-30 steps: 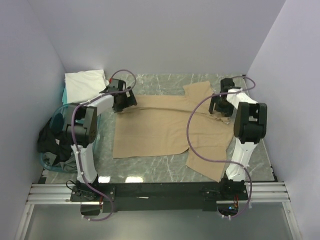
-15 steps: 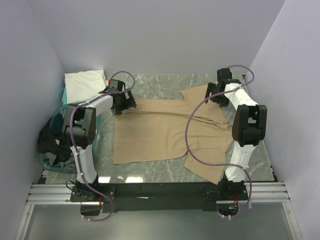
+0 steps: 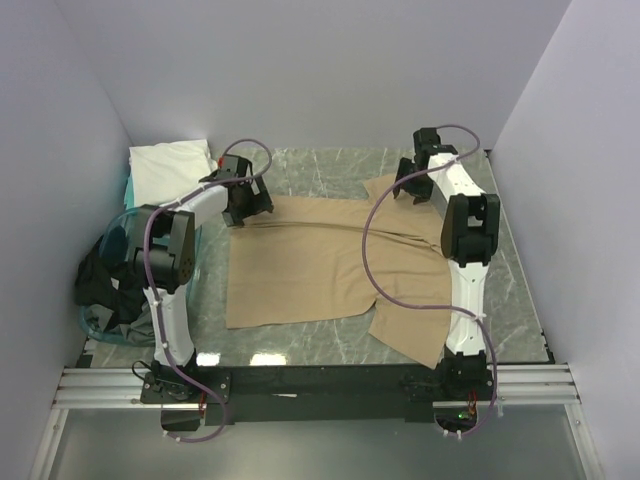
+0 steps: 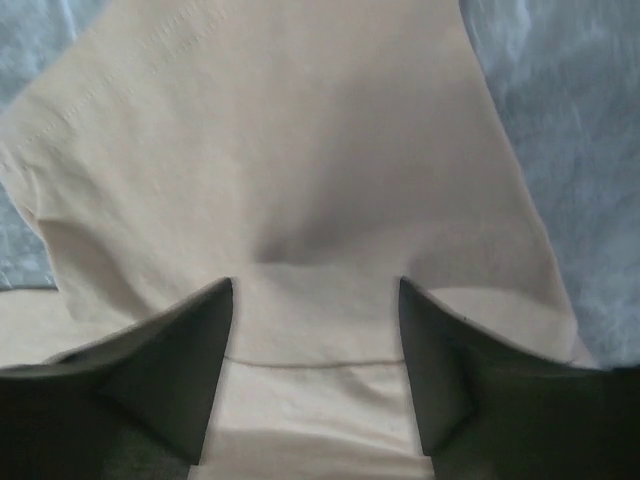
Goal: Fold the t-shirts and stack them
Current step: Flatten the tshirt out
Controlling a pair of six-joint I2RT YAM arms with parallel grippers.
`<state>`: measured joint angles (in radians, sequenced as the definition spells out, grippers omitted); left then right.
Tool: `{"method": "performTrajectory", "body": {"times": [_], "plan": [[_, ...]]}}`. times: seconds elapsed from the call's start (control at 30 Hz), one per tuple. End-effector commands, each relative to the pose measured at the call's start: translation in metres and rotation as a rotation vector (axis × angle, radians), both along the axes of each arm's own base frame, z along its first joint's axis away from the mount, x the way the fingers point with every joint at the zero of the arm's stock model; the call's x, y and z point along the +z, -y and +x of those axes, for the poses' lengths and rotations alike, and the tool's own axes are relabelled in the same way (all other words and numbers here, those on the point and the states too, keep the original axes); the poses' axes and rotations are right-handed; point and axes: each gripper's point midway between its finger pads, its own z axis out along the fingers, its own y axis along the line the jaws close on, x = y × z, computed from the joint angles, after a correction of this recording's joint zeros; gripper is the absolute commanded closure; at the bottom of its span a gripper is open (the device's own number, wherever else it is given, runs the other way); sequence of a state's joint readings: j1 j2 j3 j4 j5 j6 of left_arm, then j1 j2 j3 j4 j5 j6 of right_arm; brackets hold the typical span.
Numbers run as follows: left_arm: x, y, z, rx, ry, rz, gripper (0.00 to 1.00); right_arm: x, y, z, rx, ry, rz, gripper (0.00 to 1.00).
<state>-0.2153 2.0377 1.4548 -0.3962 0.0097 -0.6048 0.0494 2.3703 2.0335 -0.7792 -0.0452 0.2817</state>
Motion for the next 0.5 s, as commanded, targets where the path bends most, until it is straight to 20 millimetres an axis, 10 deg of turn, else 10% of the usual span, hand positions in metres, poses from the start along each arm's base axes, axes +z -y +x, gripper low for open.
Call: {"method": "performTrajectory", "body": {"times": [0.0, 0.47], "plan": [[-0.002, -0.002, 0.007, -0.002, -0.012, 0.015, 0.01, -0.009, -0.007, 0.003, -0.027, -0.056, 0.038, 0.38], [0.0, -0.016, 0.039, 0.027, 0.005, 0.045, 0.01, -0.025, 0.023, 0.036, -0.096, -0.052, 0.059, 0.54]]}}
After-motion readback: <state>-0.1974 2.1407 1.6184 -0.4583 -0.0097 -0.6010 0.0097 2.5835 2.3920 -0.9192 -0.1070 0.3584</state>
